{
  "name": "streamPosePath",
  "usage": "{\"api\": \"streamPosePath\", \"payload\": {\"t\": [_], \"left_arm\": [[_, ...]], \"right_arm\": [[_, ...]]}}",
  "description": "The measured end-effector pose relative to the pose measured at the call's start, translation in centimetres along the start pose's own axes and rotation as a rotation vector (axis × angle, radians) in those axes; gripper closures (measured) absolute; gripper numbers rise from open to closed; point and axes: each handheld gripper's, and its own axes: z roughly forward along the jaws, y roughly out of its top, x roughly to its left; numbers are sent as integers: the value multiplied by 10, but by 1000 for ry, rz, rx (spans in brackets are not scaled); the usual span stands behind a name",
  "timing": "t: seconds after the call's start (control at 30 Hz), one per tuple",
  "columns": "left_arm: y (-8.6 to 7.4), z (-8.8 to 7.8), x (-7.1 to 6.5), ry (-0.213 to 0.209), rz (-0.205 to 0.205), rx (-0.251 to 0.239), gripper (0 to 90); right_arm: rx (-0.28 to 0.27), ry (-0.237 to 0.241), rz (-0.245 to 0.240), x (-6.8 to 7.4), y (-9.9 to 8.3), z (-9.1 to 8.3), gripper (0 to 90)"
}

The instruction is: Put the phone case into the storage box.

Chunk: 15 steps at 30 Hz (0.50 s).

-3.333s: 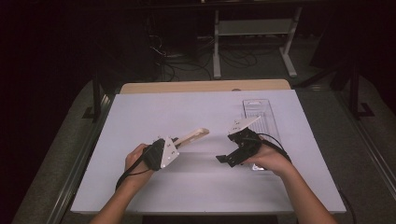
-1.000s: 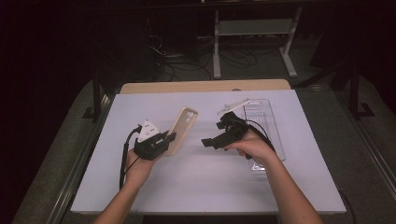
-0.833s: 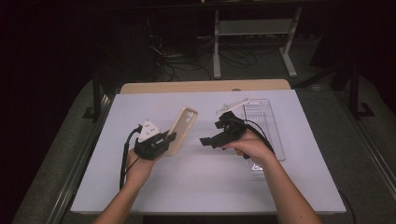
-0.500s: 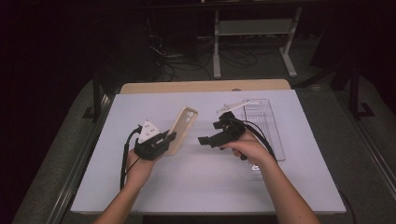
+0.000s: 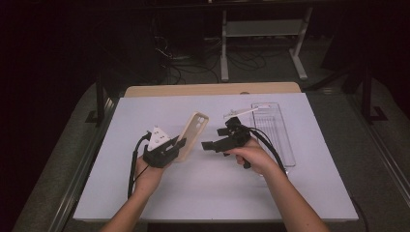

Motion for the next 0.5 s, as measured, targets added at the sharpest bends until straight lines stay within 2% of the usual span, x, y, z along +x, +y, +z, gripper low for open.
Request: {"api": "streamPosePath", "payload": {"t": [0.17,0.3,0.5], "left_arm": [[1,0,0,6,19,-2,789],[1,0,-2,9,15,-10,789],[1,0,-4,10,27,-15,789]], "right_arm": [[-30,22,31,-1,0,1,5],[-56,50,65,-2,-1,3,5],[-84,63,100,-2,-2,7,4]]}}
